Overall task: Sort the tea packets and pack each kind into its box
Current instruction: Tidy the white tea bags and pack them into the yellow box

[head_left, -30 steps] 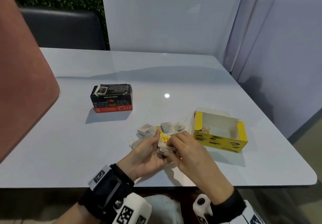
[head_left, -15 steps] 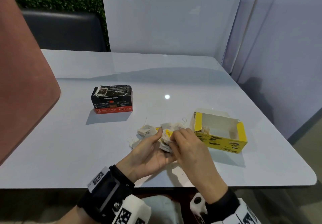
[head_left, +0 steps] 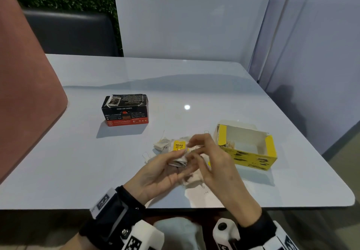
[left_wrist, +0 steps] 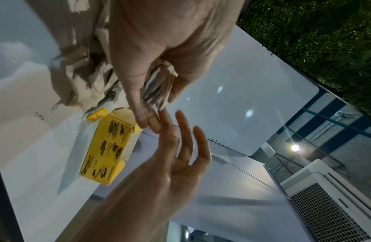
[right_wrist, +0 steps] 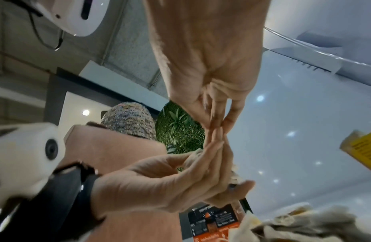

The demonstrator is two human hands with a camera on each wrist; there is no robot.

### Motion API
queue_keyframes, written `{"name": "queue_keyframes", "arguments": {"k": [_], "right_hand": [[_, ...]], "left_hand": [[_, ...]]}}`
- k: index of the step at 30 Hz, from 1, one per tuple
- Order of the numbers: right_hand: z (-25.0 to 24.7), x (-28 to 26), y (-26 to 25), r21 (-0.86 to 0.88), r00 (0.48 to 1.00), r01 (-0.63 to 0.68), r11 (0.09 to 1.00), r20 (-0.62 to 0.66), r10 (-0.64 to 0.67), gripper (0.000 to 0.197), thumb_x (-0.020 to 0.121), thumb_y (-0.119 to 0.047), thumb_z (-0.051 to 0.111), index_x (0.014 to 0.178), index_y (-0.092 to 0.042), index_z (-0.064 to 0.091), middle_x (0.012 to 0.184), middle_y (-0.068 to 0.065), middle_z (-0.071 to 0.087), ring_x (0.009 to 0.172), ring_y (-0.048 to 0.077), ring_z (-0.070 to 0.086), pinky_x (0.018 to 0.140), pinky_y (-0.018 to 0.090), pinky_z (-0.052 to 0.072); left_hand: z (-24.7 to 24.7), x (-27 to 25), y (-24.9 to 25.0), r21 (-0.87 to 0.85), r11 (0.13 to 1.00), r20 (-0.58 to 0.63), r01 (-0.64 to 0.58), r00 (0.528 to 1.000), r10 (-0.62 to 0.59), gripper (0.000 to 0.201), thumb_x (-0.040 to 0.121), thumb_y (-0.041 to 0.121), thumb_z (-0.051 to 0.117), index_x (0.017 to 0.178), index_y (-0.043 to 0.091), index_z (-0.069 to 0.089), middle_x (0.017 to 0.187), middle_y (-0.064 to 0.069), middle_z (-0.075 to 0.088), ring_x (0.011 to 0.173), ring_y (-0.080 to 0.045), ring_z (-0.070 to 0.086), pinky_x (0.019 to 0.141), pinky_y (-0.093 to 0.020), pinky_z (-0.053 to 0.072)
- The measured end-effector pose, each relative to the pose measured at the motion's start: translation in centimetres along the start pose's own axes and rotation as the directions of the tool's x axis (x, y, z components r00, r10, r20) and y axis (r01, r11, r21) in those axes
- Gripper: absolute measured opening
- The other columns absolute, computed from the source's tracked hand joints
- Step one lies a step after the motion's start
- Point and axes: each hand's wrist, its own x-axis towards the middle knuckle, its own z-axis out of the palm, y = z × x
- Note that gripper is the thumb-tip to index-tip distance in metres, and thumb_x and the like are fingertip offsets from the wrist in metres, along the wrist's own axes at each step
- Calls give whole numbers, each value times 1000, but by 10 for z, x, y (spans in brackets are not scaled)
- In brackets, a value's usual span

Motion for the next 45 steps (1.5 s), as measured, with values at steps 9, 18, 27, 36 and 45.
{"name": "queue_keyframes", "arguments": {"k": [9,18,27,36,45], "right_hand": [[-18,19,5,125,834,-501,856,332,440,44,82,-26,68,123,-25,51,105,-7,60,81,2,60,68,19,49],[-19,24,7,131,819,-481,867,419,392,41,78,-33,71,117,-33,56,94,-5,59,75,5,56,64,20,39],[-39,25,2,-13,837,-353,936,442,322,18,73,-28,76,81,-20,62,65,-6,59,63,16,58,57,34,47],[-128,59,29,-345,915,-254,903,216,340,23,75,4,68,89,-14,67,77,4,66,55,15,61,60,24,53],[-102,52,107,-716,718,125,687,543,435,37,77,4,51,96,-23,68,101,4,62,94,27,61,77,33,49]], "left_hand": [[5,-16,2,274,961,182,37,979,-89,19,85,-5,53,99,1,64,88,-15,64,77,-20,66,83,-35,56],[7,-20,-4,256,958,222,127,957,-186,25,62,-3,78,77,14,66,69,-3,49,53,-7,44,56,-19,49],[16,-24,-8,681,725,120,-101,992,26,60,84,0,64,132,17,32,88,-10,58,73,-13,58,62,-22,52],[55,37,16,969,90,212,-229,962,171,101,83,33,66,148,27,-10,128,-4,54,116,-18,56,96,-29,45],[73,97,6,906,-352,253,-236,967,2,53,91,20,58,140,20,40,138,-11,48,119,-28,47,87,-26,31]]}}
